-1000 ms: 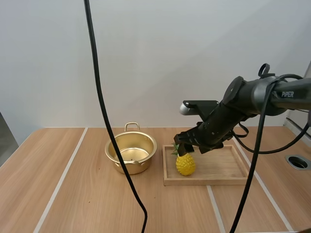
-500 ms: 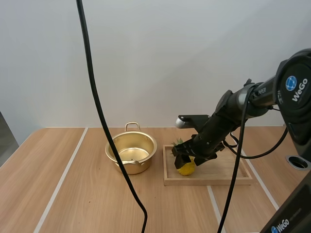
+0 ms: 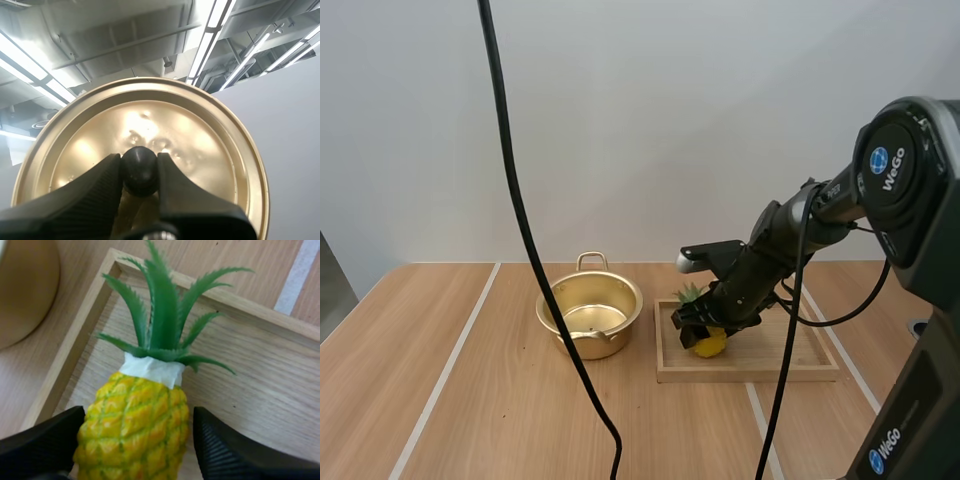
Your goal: Open the pot, put the pineapple inside, and close it
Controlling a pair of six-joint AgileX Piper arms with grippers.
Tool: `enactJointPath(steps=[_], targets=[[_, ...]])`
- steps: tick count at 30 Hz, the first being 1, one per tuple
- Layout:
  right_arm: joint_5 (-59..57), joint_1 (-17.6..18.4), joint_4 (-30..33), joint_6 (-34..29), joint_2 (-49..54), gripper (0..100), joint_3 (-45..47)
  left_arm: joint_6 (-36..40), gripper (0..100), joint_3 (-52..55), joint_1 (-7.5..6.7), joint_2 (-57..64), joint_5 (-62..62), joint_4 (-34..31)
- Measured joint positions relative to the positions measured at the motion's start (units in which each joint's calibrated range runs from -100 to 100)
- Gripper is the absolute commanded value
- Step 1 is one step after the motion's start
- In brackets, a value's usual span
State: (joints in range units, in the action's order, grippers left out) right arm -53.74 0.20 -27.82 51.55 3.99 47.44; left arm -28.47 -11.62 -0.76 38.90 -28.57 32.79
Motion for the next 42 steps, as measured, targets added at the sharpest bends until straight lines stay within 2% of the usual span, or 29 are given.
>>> enactJointPath(steps=[2, 3, 11, 21, 27, 31, 36, 38, 42], targets=[[0.6, 0.0, 0.0, 0.2, 0.0, 6, 0.0, 0.0, 0, 0.0, 0.0, 0.0, 0.0, 0.0], [1.3, 0.0, 0.0, 0.2, 0.0, 0, 0.0, 0.0, 0, 0.0, 0.0, 0.0, 0.0, 0.0], [-1.4, 0.0, 0.4, -0.5, 1.0, 0, -2.9, 0.0, 0, 0.0, 0.0, 0.0, 0.0, 0.0], [-15.0, 0.0, -3.9, -0.6, 12.0, 0, -22.2, 0.0, 0, 0.0, 0.0, 0.0, -0.2, 0.0], [-17.2, 0.0, -4.9, -0.3, 17.1, 0, -32.6, 0.0, 0, 0.0, 0.0, 0.0, -0.3, 0.0], [-14.3, 0.0, -7.0, 2.1, 18.3, 0, -36.0, 0.0, 0, 0.0, 0.0, 0.1, -0.6, 0.0], [-13.7, 0.4, -14.4, 8.5, 17.3, 0, -36.7, 0.0, 0, 0.0, 0.0, 1.1, -0.6, 0.0], [-16.0, 1.4, -16.8, 10.8, 16.6, 0, -36.7, 0.0, 0, 0.0, 0.0, 1.5, -0.6, 0.0], [-21.1, 4.1, -17.6, 12.6, 14.3, 0, -36.7, 0.0, 0, 0.0, 0.0, 1.6, -0.4, 0.0]])
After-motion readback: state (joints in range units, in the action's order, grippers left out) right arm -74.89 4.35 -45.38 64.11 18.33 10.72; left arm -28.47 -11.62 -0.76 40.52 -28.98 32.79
